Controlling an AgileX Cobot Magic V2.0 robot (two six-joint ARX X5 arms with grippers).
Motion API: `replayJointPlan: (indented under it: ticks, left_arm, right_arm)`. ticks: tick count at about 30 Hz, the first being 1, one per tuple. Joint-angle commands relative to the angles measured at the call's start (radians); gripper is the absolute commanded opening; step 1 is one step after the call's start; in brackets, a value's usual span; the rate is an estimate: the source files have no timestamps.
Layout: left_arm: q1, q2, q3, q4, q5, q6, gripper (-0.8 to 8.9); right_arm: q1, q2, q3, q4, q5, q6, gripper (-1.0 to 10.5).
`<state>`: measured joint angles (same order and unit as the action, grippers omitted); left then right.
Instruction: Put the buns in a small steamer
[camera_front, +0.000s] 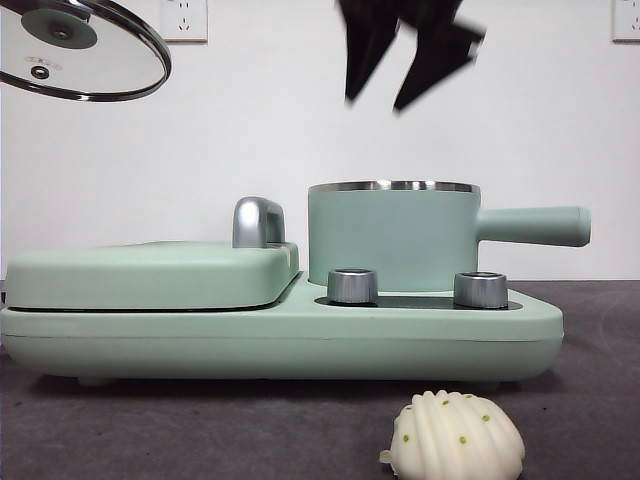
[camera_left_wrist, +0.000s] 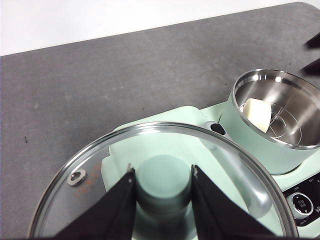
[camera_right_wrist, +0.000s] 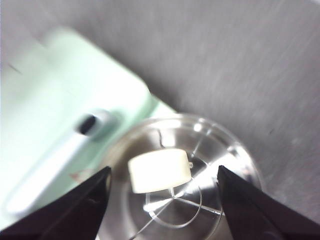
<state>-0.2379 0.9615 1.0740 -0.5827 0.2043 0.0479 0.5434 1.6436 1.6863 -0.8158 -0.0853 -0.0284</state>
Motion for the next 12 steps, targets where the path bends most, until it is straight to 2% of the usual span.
replayJointPlan:
  ticks: [1,8,12]
  left_arm:
    - [-0.002,0.001,0.015,0.029,0.002,-0.003,0.17]
    - [-0.002,0.001,0.015,0.029,0.002,-0.004,0.17]
    - [-0.002,0.001,0.015,0.028,0.002,-0.004,0.17]
  right_arm:
    - [0.036,-0.043,-0.026,0.016,0.003,0.019,3.4]
    - [0.159,-0.332,-0.472,0.375,0.008,0.021,3.4]
    - [0.209,-0.455,-0.665,0.486,0.006,0.012,3.4]
